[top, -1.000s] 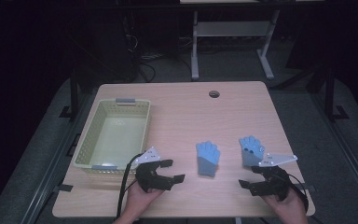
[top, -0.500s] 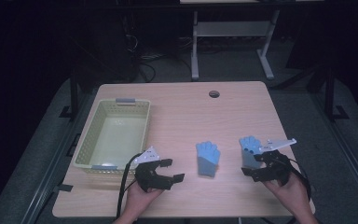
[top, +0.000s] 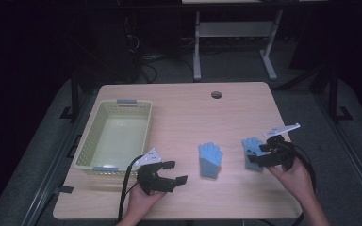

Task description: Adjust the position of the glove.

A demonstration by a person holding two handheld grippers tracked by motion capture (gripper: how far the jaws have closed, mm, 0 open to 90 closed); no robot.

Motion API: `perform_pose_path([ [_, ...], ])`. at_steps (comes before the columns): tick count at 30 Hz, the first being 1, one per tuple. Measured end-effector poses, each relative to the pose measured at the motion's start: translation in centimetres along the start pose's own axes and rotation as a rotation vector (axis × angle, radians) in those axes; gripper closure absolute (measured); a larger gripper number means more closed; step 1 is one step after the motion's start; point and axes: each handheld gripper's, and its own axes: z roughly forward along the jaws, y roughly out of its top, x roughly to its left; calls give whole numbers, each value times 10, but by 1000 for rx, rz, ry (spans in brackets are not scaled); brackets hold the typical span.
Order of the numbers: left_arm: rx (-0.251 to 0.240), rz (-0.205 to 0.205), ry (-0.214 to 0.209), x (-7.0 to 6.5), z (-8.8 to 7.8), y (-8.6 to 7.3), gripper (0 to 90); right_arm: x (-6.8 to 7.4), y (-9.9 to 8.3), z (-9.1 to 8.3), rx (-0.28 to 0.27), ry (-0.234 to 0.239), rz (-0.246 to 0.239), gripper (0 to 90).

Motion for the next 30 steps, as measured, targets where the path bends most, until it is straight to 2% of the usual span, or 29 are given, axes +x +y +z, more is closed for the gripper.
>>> perform_pose_path([
  [10,2,14,18,2,-1,0,191,-11,12,9,37,-16,18,328],
  [15,1,11,19,2,0,-1,191,-19,13,24,114,-53,25,392],
  [17,1,11,17,2,0,-1,191,-23,12,28,130,-53,39,422],
  [23,4,21,19,0,2,-1,191,-27,12,33,160,-60,40,516],
  [24,4,19,19,0,2,-1,191,-27,12,34,172,-63,53,521],
  [30,-4,14,23,0,0,-1,191,-29,10,41,224,-86,44,563],
])
